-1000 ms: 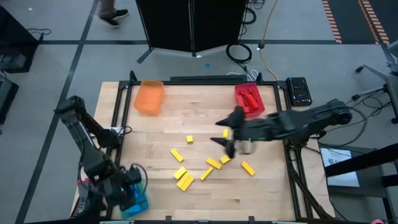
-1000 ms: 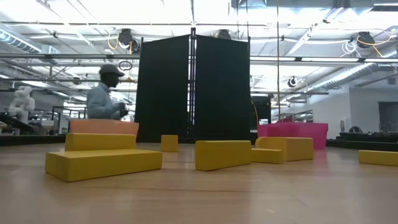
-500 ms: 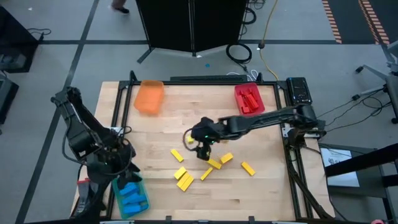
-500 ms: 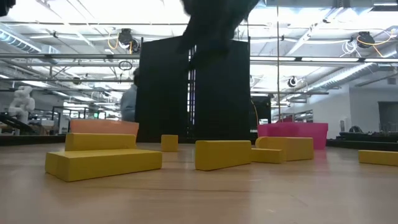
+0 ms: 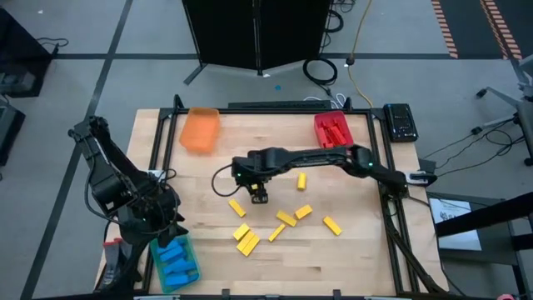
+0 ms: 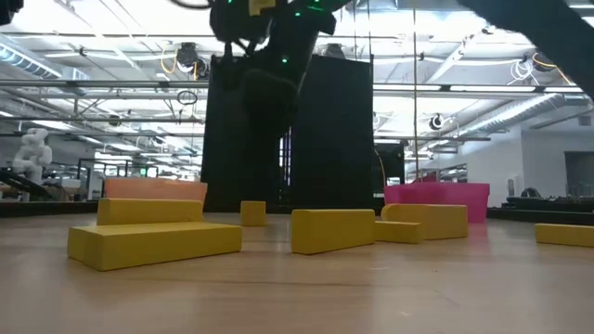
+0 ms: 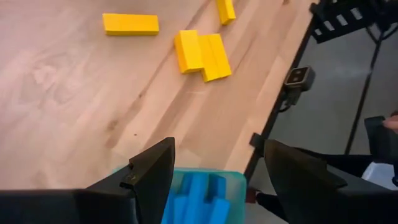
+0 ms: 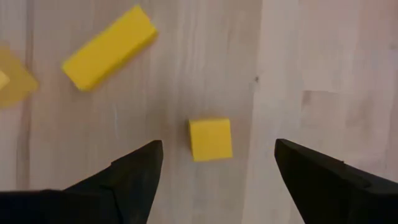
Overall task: Sort blocks
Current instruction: Put the yellow block into the orange transparent bin
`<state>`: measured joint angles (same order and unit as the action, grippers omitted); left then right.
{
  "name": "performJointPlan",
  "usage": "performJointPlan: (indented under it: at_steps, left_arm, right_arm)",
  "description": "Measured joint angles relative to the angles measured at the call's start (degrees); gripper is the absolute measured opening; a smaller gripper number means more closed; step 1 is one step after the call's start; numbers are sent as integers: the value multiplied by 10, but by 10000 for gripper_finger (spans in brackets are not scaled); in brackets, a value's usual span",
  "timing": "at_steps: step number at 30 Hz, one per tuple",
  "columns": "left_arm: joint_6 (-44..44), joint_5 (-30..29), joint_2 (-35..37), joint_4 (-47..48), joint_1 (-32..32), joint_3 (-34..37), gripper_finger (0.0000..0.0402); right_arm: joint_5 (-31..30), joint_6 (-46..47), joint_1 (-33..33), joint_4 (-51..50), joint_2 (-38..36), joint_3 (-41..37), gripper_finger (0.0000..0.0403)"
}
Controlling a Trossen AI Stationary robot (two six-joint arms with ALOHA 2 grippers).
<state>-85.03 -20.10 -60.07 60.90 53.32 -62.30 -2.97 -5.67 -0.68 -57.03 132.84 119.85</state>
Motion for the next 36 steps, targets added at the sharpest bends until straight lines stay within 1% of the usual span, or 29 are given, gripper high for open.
performJointPlan:
  at_steps: [3, 11, 15, 18, 26, 31, 36]
  left_arm:
    - [0, -1, 0, 7, 0, 0, 253]
    - [0, -16, 0, 36, 0, 0, 253]
    - [0, -22, 0, 50, 0, 0, 253]
    - [-1, -27, 0, 56, 0, 0, 253]
    - [-1, -27, 0, 57, 0, 0, 253]
    - [-1, -27, 0, 57, 0, 0, 253]
    - [-1, -27, 0, 56, 0, 0, 253]
  right_arm:
    - [10, -31, -2, -38, 33, 33, 306]
    - [17, -41, -1, -32, 69, 36, 306]
    - [13, -42, -3, -16, 71, 36, 305]
    - [12, -40, -8, -6, 70, 36, 294]
    - [18, -22, -23, 25, 71, 36, 245]
    - [33, -11, -26, 26, 71, 34, 234]
    - [33, -10, -26, 15, 71, 30, 229]
